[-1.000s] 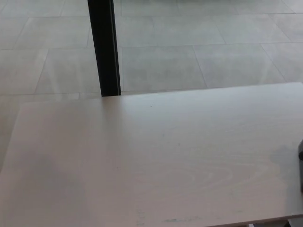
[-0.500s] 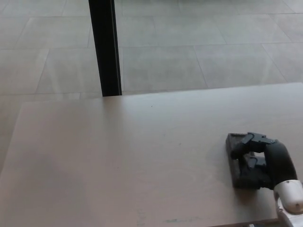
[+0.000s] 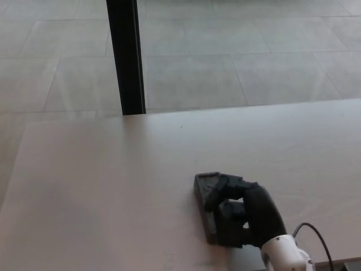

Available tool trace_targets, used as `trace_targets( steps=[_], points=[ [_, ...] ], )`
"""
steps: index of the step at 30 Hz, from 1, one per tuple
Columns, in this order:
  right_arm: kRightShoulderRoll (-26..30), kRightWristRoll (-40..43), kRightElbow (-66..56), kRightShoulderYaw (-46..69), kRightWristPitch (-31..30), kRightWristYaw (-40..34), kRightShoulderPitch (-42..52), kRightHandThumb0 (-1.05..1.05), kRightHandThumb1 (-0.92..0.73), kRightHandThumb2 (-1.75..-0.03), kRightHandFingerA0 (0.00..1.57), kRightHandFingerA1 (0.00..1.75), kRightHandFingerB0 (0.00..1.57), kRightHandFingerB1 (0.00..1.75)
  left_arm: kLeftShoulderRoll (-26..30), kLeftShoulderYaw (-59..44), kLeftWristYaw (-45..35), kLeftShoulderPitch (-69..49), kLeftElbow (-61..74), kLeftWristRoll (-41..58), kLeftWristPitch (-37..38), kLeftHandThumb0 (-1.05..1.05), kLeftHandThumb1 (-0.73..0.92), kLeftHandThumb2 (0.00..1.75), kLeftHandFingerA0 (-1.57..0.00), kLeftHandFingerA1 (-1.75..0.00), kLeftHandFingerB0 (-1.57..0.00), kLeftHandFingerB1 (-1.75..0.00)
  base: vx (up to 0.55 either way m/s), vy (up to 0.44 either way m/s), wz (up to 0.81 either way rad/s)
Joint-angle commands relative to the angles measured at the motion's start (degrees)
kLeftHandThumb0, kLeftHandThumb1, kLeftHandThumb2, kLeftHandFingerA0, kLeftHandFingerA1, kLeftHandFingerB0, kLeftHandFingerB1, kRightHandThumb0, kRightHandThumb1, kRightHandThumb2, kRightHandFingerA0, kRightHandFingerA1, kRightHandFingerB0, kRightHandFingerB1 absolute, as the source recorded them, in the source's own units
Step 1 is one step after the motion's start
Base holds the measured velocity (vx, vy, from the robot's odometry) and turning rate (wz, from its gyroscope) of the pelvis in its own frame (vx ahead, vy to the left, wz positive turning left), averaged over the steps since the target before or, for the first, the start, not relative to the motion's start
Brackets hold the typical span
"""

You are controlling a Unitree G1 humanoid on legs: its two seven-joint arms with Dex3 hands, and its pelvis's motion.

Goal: The robot uses its right hand to hold the eraser kept in the middle of the desk and use it to wipe the desk by swiping its surface twice

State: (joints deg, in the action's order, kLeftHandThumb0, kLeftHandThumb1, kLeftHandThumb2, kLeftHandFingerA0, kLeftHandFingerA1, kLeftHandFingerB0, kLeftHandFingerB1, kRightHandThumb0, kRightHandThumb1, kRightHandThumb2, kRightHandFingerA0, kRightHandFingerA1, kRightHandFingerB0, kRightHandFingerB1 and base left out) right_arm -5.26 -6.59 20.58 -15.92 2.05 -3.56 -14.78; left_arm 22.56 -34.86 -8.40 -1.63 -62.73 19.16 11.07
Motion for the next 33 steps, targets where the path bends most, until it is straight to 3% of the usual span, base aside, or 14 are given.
trace_targets(
  steps=[1,2,3,7,11,12,15,19,20,22,24,25,32,33],
  points=[
    [0.4,-2.0,-1.9,-9.6,-14.0,8.1,10.8,-0.25,-0.47,-1.35,1.05,1.75,0.86,1.58,1.7,0.2,1.3,0.1,1.0,-0.1,0.6,-0.77,0.88,0.66,-0.42,-0.91,-0.42,-0.72,0.00,0.000,0.00],
    [0.7,-1.8,-2.0,-9.9,-13.3,8.2,11.2,-0.25,-0.50,-1.35,1.07,1.75,0.87,1.57,1.4,-0.3,0.8,0.0,1.3,0.5,0.7,-0.79,0.65,1.01,-0.45,-0.85,-0.44,-0.74,0.00,0.000,0.00],
    [0.9,-1.5,-2.5,-10.0,-13.3,8.4,11.2,-0.24,-0.49,-1.40,1.08,1.75,0.89,1.58,1.5,-0.3,1.1,0.3,1.4,0.6,0.2,-0.76,0.86,0.66,-0.45,-0.95,-0.42,-0.73,0.00,0.000,0.00],
    [2.2,-1.3,-2.6,-8.6,-14.8,7.7,10.3,-0.28,-0.52,-1.30,1.04,1.75,0.82,1.64,1.3,-0.4,0.6,0.0,1.0,0.7,0.9,-0.75,0.66,1.00,-0.44,-0.83,-0.43,-0.73,0.00,0.000,0.00],
    [4.5,-1.3,-1.2,-4.9,-12.9,6.0,8.1,-0.27,-0.55,-1.26,1.00,1.75,0.75,1.61,1.4,-0.6,0.8,0.2,0.1,0.8,0.6,-0.77,0.86,0.67,-0.43,-0.96,-0.41,-0.74,0.00,0.000,0.00],
    [4.6,-1.0,-0.8,-4.0,-11.6,5.4,7.9,-0.24,-0.53,-1.29,1.01,1.75,0.78,1.59,1.4,-0.7,0.8,0.2,0.1,0.9,0.5,-0.71,0.69,1.16,-0.52,-0.86,-0.41,-0.72,0.00,0.000,0.00],
    [4.5,-0.5,-1.2,-0.5,-11.7,2.4,7.2,-0.25,-0.56,-1.20,1.00,1.75,0.78,1.59,1.2,-0.8,0.6,0.1,0.0,1.0,0.8,-0.76,0.87,0.66,-0.43,-0.94,-0.42,-0.73,0.00,0.000,0.00],
    [4.0,1.4,0.2,6.0,-8.0,-0.9,6.6,-0.24,-0.58,-1.10,0.97,1.75,0.76,1.62,1.0,-0.8,1.3,-0.5,0.4,0.9,0.5,-0.77,0.65,1.02,-0.50,-0.87,-0.48,-0.76,0.00,0.000,0.00],
    [4.2,1.8,0.5,7.8,-7.2,-1.4,6.3,-0.33,-0.54,-1.12,1.22,1.41,0.99,1.29,0.9,-0.7,1.2,-1.1,0.7,0.7,0.6,-0.76,0.66,1.02,-0.49,-0.86,-0.47,-0.75,0.00,0.000,0.00],
    [3.9,3.1,1.2,11.8,-6.1,-2.7,5.1,-0.25,-0.58,-1.10,0.98,1.75,0.77,1.58,1.0,-1.0,0.0,-1.3,0.1,1.1,1.5,-0.74,0.89,0.65,-0.38,-0.90,-0.40,-0.74,0.00,0.000,0.00],
    [5.0,5.3,2.2,17.2,-6.4,-3.1,3.0,-0.25,-0.54,-1.17,1.00,1.75,0.80,1.59,0.8,-0.7,-0.1,-1.6,-0.1,0.8,2.0,-0.79,0.66,1.01,-0.43,-0.82,-0.41,-0.72,0.00,0.000,0.00],
    [5.7,5.6,2.4,18.4,-6.4,-2.5,2.5,-0.25,-0.56,-1.13,0.99,1.75,0.76,1.62,0.8,-0.7,0.2,-1.6,-0.1,0.7,2.2,-0.78,0.87,0.66,-0.43,-0.93,-0.41,-0.73,0.00,0.000,0.00],
    [9.1,8.2,5.1,27.0,-6.6,-1.2,0.6,-0.28,-0.54,-1.18,1.04,1.75,0.81,1.59,0.5,-0.9,1.7,-2.3,0.4,0.6,2.1,-0.77,0.85,0.67,-0.47,-0.99,-0.44,-0.77,0.00,0.000,0.00],
    [10.3,8.1,6.1,28.5,-6.6,-1.9,0.2,-0.29,-0.53,-1.17,1.08,1.75,0.86,1.52,0.5,-0.9,1.9,-2.2,0.2,0.6,2.0,-0.77,0.66,1.03,-0.49,-0.86,-0.46,-0.74,0.00,0.000,0.00]
  ],
)
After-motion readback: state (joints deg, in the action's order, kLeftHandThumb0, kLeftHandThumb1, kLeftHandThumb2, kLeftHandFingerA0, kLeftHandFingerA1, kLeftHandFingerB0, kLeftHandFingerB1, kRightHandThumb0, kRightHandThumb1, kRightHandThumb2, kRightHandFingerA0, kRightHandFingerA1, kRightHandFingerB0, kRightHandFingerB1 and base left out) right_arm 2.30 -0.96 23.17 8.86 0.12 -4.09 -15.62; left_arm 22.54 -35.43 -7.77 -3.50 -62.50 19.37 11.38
